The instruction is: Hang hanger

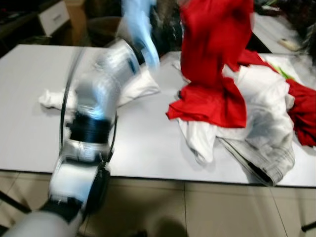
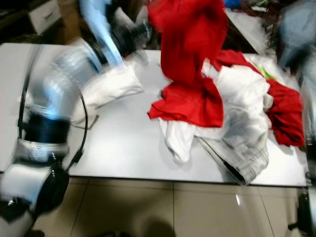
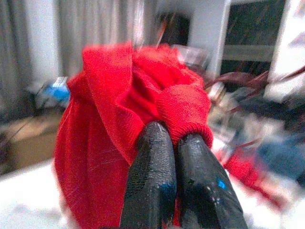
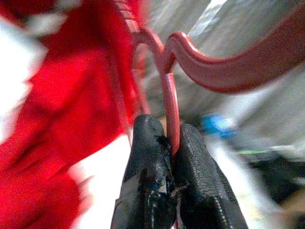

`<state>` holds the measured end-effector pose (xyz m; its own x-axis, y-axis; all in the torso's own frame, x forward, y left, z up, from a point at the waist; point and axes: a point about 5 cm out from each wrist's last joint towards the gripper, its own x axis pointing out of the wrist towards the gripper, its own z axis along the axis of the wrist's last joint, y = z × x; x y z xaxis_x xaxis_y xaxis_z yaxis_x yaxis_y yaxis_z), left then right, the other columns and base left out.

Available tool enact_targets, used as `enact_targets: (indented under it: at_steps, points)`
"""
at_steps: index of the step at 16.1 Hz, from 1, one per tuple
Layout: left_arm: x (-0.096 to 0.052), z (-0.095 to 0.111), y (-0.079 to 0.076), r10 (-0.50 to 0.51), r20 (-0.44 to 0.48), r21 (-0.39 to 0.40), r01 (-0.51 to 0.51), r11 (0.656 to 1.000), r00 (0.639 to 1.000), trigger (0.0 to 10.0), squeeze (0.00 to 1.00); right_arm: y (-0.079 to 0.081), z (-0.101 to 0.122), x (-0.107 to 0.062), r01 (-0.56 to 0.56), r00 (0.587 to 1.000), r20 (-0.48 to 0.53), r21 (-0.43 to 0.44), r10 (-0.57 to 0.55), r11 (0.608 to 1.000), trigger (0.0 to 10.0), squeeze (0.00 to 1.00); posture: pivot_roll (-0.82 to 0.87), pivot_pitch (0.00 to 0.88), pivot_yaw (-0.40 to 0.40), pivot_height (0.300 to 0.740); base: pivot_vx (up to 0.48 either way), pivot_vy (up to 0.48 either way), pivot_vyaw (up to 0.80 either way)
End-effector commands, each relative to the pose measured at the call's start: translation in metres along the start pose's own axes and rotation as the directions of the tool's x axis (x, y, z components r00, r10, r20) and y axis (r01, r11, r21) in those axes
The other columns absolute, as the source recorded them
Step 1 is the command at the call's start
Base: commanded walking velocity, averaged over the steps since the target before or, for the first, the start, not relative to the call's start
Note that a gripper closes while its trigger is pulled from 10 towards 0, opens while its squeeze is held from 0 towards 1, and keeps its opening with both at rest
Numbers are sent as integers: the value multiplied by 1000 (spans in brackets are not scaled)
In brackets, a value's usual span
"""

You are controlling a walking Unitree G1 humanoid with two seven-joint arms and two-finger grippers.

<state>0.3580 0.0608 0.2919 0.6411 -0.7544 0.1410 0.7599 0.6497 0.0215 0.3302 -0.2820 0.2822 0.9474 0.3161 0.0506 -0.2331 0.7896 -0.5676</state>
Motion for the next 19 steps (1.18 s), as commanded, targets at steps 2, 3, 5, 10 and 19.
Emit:
enact_targets:
  at_steps: [2, 3, 5, 10, 19]
  points:
    - [-3, -57, 3, 83, -210, 87, -66, 994, 974, 10000, 0, 46, -17, -29, -350, 933, -84, 6, 349, 937, 10000, 0, -90, 0, 57, 740, 0, 0, 0]
    - [-5, -67, 6, 112, -239, 109, -88, 990, 965, 10000, 0, 51, -19, -38, -393, 914, -106, 21, 393, 919, 10000, 0, -93, 0, 60, 740, 0, 0, 0]
    - [-16, -103, 20, 220, -342, 184, -165, 969, 914, 10000, 0, 56, -21, -76, -524, 827, -187, 86, 531, 847, 10000, 0, -106, 0, 74, 740, 0, 0, 0]
    - [-39, -152, 30, 260, -484, 237, -160, 958, 836, 10000, 0, 34, 8, -117, -549, 795, -192, 177, 575, 817, 10000, 0, -114, 0, 80, 740, 0, 0, 0]
    - [-55, -174, -3, -86, -492, 80, 144, 986, 867, 10000, 1000, 7, 42, -129, -380, 909, -103, 194, 404, 905, 10000, 0, -111, 0, 74, 740, 0, 0, 0]
